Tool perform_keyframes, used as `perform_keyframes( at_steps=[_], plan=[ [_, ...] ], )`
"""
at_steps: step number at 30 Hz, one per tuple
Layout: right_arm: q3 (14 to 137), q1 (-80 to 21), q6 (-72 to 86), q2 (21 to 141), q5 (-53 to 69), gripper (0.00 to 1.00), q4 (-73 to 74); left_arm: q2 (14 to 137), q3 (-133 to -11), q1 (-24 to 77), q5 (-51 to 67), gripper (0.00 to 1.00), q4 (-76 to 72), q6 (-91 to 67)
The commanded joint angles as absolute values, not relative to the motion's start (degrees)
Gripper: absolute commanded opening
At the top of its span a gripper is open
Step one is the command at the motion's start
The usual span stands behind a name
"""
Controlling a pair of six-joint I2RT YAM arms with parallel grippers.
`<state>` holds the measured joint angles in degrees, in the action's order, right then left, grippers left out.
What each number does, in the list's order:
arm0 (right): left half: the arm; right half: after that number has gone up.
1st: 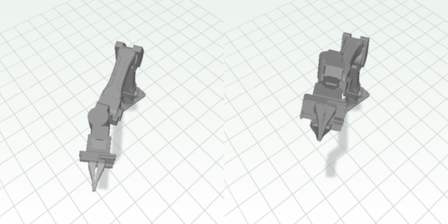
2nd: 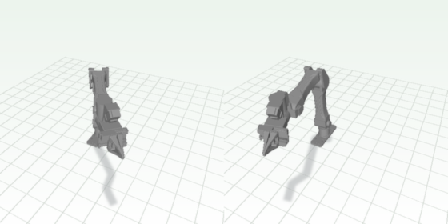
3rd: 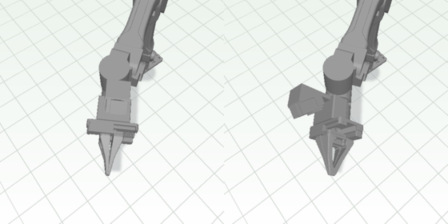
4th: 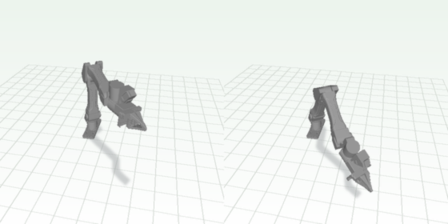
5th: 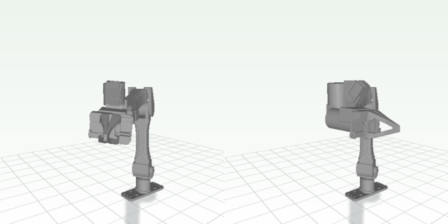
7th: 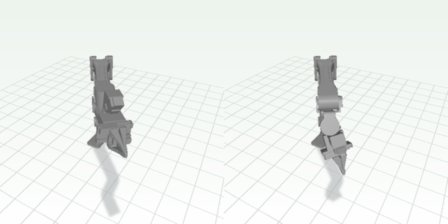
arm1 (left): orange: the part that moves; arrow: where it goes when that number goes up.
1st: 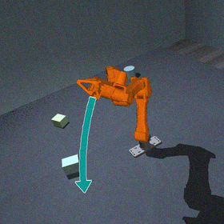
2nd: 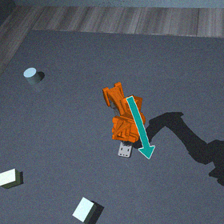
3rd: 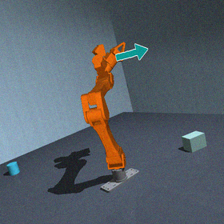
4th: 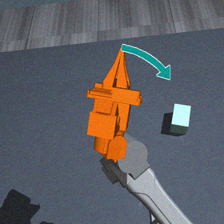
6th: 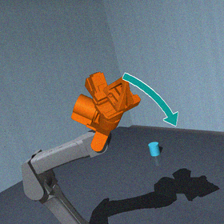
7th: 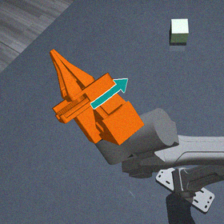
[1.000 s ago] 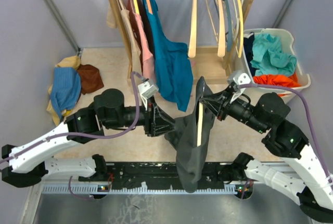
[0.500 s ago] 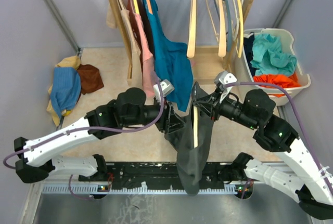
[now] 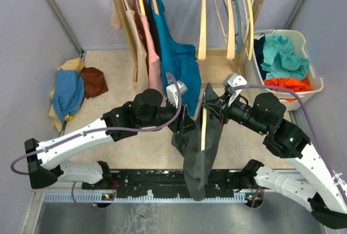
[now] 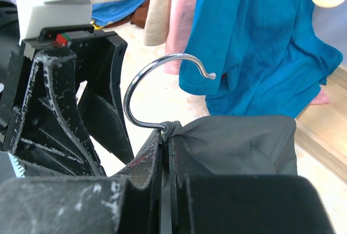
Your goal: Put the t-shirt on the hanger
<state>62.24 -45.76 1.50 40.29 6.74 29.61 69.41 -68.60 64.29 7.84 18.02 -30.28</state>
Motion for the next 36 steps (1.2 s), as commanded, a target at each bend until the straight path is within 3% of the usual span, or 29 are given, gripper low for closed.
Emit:
perform_keyframes(
  at_steps=[1,7,13,19,36],
  plan=[
    [63.6,-46.2,0.1,40.5,4.2,0.00,24.7,70.7,-68.1,63.8,9.1,0.50,14.6,-31.6],
    [63.3,-46.3,0.0,40.8,2.3,0.00,24.0,73.0,-68.1,63.1,9.6,0.46,13.1,-32.1],
    [63.2,-46.2,-0.8,40.6,-1.3,0.00,24.9,73.1,-69.3,62.3,8.6,0.10,14.1,-32.1],
    [63.0,-46.2,-1.5,40.5,-4.8,0.00,24.9,71.2,-71.0,61.2,7.9,0.04,17.0,-31.1],
    [62.4,-46.3,-2.1,44.2,-21.2,0.00,21.7,67.1,-81.9,58.7,7.9,0.03,27.0,-26.7]
  ],
)
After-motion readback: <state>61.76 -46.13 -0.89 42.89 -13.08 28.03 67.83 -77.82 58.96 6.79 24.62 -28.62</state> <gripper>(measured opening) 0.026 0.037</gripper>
